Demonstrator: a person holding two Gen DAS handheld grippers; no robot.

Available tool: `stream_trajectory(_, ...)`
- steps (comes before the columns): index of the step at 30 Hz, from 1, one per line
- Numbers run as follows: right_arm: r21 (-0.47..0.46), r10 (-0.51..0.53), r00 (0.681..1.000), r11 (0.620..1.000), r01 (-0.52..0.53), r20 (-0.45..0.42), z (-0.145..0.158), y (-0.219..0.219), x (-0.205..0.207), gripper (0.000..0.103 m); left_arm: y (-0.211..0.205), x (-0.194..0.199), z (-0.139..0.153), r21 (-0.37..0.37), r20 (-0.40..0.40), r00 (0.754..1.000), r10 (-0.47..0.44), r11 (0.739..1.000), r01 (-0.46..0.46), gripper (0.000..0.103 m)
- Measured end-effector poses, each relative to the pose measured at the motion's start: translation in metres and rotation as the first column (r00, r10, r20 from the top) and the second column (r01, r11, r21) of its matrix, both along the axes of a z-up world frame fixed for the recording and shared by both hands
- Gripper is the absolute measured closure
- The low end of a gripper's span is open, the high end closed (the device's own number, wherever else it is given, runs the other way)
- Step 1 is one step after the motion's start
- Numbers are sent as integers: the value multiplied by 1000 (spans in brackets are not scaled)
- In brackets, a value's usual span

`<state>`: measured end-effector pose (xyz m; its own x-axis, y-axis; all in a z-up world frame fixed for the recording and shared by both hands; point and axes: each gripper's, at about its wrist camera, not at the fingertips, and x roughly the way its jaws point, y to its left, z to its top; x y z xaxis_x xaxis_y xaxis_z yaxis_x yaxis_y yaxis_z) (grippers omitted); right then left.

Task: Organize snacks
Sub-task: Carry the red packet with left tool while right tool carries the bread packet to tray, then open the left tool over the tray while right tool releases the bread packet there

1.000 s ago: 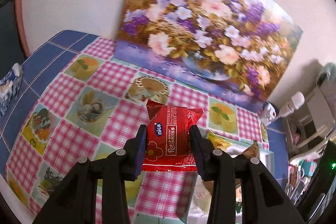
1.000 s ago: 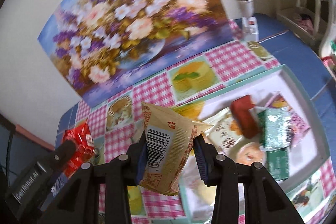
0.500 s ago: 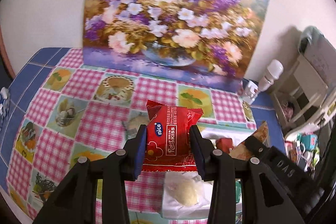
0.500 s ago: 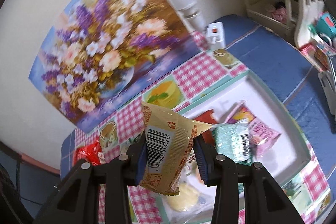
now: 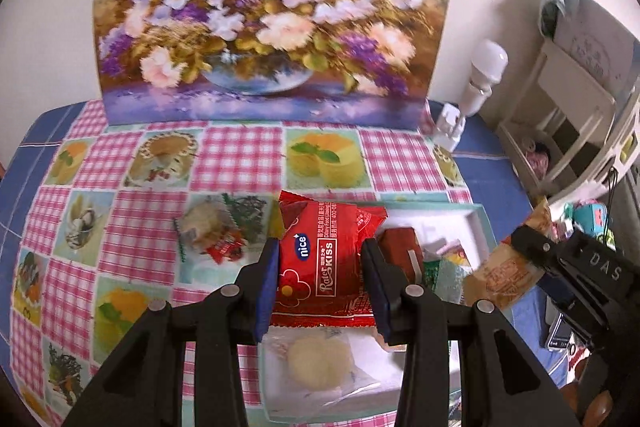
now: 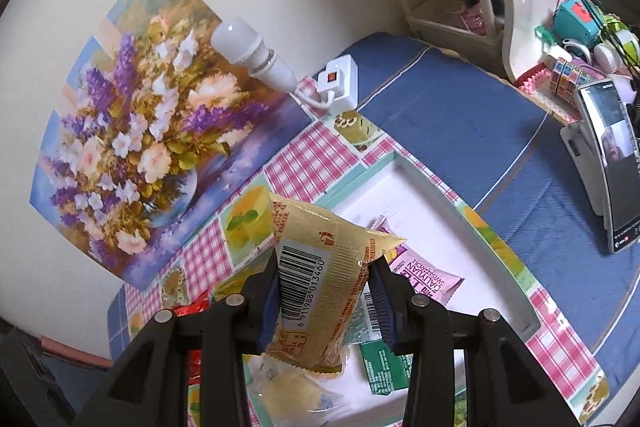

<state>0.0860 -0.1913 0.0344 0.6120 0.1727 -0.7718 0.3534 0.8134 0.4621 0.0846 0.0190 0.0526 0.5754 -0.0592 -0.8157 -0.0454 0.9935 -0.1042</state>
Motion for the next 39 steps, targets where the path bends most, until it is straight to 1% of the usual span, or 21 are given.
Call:
stream_trajectory(6,-19,64,998,998,-64,-6,-10,14,12,60,-9,11,-23,-2,-23,999,-37,999,37,61)
stream_trajectory(9,-46,88,996,995,-89,-23,-15,21,18,60,-8,17,-35,-18,-44,998,-40,999,39,61)
stream_trajectory(12,-64,108,993,992,-111,-48,-22,28,23,60,-8,20,-41,-31,-51,998,-46,999,44,61)
stream_trajectory(17,-76,125,989,988,-131,-81,-30,33,28,60,-12,22,-43,-37,-56,997,-62,998,60,61)
stream_trajectory(29,-106,141,984,983,-152,-105,-33,42,32,58,-12,24,-55,-47,-89,994,-63,997,59,60)
stream_trajectory(39,-125,136,983,980,-151,-125,-33,42,33,58,-12,24,-51,-57,-98,993,-67,996,62,59)
